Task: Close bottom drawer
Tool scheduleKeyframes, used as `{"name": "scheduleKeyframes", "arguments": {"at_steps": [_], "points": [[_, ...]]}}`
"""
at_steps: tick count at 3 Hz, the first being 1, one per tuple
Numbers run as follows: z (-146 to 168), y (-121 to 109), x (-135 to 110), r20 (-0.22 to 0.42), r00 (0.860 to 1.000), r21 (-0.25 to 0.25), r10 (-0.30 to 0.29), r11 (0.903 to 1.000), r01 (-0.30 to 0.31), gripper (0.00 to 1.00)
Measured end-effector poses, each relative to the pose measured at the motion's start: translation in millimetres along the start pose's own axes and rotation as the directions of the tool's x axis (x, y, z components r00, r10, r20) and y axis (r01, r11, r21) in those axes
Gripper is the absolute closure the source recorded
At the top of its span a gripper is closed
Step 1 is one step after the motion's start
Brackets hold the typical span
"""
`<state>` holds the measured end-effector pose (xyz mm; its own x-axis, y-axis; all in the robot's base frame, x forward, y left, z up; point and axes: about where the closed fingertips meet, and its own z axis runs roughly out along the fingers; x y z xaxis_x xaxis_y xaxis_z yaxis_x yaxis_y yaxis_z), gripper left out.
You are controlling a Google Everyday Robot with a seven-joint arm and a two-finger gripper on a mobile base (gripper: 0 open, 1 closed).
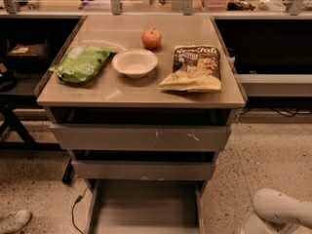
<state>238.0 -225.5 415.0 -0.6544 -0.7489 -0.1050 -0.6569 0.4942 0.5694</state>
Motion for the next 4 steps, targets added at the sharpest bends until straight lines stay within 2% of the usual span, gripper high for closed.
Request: {"name": "scheduleKeyframes", "arguments": {"at_steps": [1,2,3,4], "points": [[29.1,4.6,7.4,-0.007,1.000,-0.068,0.018,0.9975,-0.018,1.00],[29.1,4.6,7.4,-0.007,1.000,-0.068,0.018,0.9975,-0.018,1.00],[53.4,-1.1,7.5,0.022,1.000,-0.106,0.020,0.9942,-0.017,1.00],[91.2,-23.4,0.9,0.138,0.990,-0.151,0.043,0.9883,-0.022,1.00]]}}
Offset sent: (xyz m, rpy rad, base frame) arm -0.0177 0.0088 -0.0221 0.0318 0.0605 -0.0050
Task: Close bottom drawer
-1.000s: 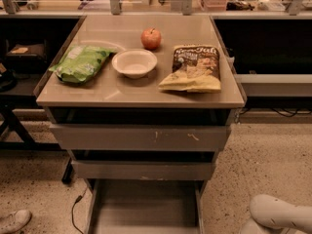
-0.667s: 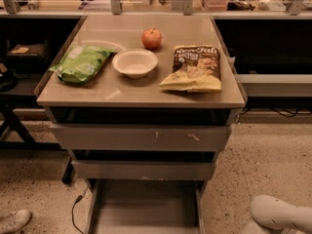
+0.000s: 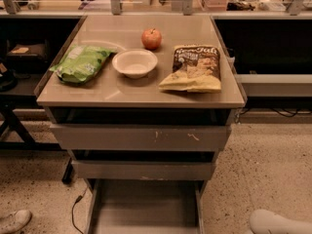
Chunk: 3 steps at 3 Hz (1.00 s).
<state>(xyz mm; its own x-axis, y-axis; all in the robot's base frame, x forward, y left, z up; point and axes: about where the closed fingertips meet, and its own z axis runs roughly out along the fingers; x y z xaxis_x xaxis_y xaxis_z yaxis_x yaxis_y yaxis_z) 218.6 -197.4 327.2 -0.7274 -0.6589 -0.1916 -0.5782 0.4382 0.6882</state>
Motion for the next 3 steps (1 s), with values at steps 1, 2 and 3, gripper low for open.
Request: {"name": "scheduleKeyframes", "arguments": {"at_steps": [1,2,3], "points": [[24.4,-25.3,-11.6,0.119,0.993,-0.047,0.003,0.9989,0.003,1.00],[39.1,-32.6,-27.9,0.159,0.987,-0.083,-0.006,0.9964,0.019,1.00],[39.2,-32.6,-27.9,0.159,0.987,-0.083,-0.006,0.9964,0.019,1.00]]}}
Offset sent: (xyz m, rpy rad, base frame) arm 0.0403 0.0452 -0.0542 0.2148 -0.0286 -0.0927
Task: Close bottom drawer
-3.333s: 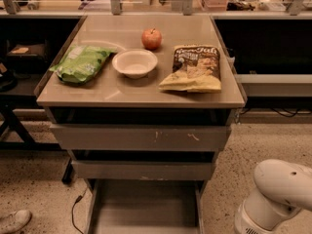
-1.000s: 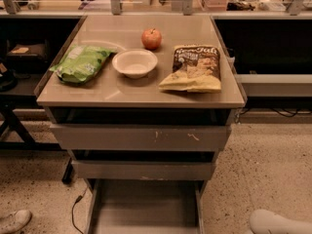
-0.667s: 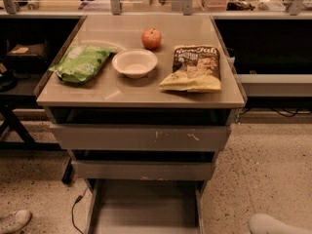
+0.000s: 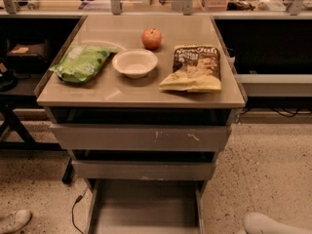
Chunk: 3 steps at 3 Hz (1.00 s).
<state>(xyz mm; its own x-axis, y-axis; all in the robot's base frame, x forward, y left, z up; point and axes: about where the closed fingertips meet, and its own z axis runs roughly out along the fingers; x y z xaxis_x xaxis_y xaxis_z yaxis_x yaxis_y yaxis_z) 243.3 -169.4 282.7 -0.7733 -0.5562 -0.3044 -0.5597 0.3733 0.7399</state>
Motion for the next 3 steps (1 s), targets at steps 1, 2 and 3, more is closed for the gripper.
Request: {"name": "scheduleKeyframes", "arguments": {"at_steps": [1,2,3], "points": [[16.6,-14.5,3.3,0.040,0.999,-0.024,0.000,0.9997,0.001,1.00],[29.5,-39.4,1.5,0.128,0.992,-0.027,-0.005,0.9996,0.008,1.00],[32.8,-57.4,-5.1,0.198,0.980,-0.016,-0.016,0.9997,0.019,1.00]]}}
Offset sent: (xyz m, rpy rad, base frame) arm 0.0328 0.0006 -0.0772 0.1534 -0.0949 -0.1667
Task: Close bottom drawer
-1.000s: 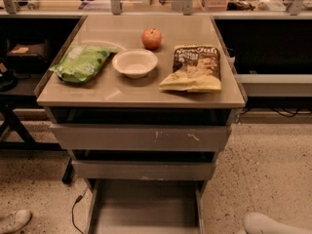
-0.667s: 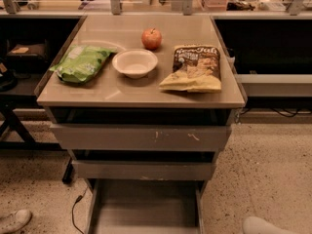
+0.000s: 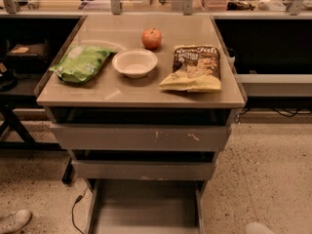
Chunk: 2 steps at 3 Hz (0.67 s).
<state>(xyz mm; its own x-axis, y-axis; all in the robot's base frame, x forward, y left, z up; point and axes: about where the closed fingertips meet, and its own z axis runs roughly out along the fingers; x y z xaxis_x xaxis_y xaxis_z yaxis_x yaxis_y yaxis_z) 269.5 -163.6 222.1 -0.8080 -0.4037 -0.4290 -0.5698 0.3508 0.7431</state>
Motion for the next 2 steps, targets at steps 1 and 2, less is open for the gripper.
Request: {"name": "scheduleKeyframes", "arguments": {"at_steps": [1,2], "points": [[2.6,-11.9,-4.7,0.047,0.999,0.004,-0.013,0.9999,0.013,1.00],[7.8,-24.5,-7.9,0.071,0.997,0.041,-0.036,0.9986,0.033,1.00]]}}
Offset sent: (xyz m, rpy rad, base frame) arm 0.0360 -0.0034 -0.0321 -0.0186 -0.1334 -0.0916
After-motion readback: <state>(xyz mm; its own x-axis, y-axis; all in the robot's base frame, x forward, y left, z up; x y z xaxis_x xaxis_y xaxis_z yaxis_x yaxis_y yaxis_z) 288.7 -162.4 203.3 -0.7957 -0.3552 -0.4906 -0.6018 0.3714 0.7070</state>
